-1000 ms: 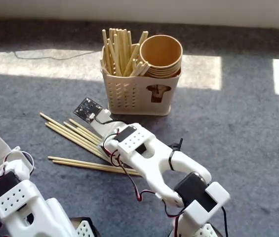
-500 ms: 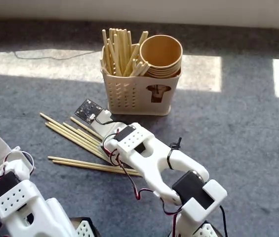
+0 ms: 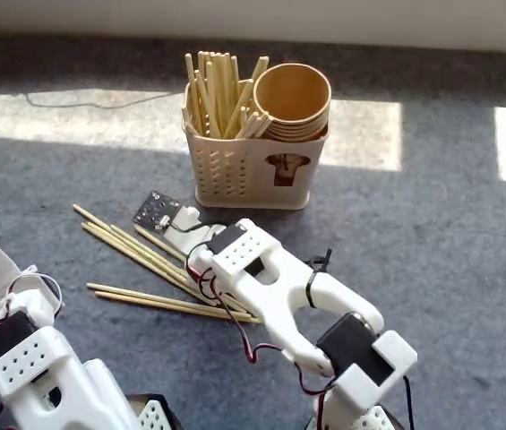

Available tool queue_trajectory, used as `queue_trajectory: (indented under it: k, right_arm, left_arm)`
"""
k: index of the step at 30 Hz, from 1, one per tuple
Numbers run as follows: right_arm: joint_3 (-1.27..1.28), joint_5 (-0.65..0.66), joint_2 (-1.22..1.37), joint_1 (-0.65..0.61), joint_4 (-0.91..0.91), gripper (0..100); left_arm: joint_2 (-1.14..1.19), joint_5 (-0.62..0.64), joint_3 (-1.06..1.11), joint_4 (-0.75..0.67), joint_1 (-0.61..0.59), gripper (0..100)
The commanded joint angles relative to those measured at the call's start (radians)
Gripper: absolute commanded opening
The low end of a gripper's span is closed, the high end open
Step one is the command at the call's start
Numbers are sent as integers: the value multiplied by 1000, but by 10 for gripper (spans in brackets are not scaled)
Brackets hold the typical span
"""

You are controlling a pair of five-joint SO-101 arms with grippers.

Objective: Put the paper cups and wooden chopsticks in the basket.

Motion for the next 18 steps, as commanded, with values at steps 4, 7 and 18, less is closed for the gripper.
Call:
queue_trajectory:
  k: [4, 7, 18]
  right_arm:
    - [16, 12, -257, 5, 64, 5]
    - [56, 12, -355, 13, 64, 5]
    - [102, -244, -676, 21, 64, 5]
  left_arm:
    - [-22, -5, -7, -18, 21, 5]
    - [-22, -5, -7, -18, 21, 5]
    - [-22, -5, -7, -18, 21, 5]
